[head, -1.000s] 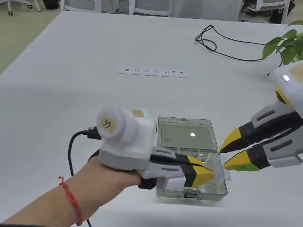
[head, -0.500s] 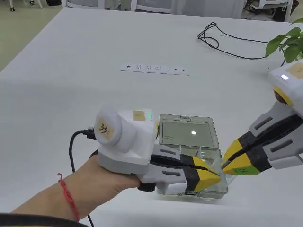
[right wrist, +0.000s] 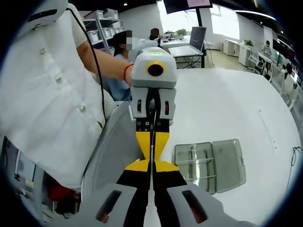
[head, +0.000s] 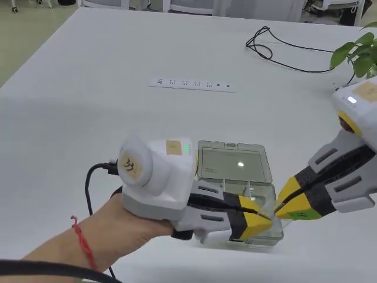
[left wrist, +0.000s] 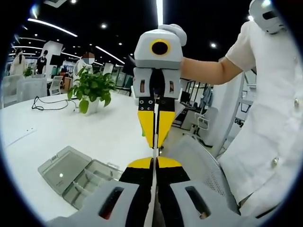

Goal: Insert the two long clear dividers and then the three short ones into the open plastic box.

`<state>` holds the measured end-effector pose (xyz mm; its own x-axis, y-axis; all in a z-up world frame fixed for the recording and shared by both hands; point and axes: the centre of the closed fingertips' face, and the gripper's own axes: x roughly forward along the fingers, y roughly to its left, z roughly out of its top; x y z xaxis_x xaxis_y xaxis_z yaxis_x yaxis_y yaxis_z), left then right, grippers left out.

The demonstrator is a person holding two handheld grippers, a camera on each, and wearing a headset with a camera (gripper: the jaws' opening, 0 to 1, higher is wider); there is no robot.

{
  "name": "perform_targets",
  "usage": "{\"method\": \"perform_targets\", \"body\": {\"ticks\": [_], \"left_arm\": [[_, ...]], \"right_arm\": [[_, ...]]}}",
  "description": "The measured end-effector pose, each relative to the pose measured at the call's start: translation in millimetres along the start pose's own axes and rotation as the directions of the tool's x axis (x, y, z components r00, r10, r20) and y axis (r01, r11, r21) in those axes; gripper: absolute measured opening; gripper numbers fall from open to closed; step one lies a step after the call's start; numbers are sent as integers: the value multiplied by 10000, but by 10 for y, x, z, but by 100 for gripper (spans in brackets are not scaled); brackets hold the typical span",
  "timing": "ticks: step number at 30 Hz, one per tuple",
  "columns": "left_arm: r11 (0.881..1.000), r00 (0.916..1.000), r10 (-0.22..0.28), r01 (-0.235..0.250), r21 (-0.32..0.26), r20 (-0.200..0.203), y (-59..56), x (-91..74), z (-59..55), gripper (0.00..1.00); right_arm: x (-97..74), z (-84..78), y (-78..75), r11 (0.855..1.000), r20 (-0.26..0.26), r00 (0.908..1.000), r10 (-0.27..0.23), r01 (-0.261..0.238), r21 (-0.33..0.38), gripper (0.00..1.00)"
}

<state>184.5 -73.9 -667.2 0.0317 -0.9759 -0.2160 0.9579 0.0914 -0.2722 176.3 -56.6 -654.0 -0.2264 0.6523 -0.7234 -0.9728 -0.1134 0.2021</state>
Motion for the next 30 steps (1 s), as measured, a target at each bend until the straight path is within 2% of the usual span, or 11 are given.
{"method": "perform_targets", "body": {"ticks": [4,8,15,20,30], "left_arm": [[9998,9998,189,-188,17,-90,28,-11,-24,1],[9992,9991,398,-398,20,-157,62,-43,-58,10],[9968,9963,798,-799,4,-313,137,-118,-109,20],[9913,9906,1319,-1319,21,-369,238,-206,-157,31],[9778,9765,2093,-2092,66,-517,386,-393,-247,49]], "right_arm": [[-18,-25,-15,10000,-125,9999,-96,95,-30,3],[-49,-57,-45,9997,-199,9995,-238,238,-4,3],[-116,-143,-173,9980,-379,9973,-622,626,89,3],[-177,-287,-366,9935,-674,9915,-1109,1124,194,3],[-165,-462,-548,9852,-1371,9762,-1683,1712,103,3]]}}
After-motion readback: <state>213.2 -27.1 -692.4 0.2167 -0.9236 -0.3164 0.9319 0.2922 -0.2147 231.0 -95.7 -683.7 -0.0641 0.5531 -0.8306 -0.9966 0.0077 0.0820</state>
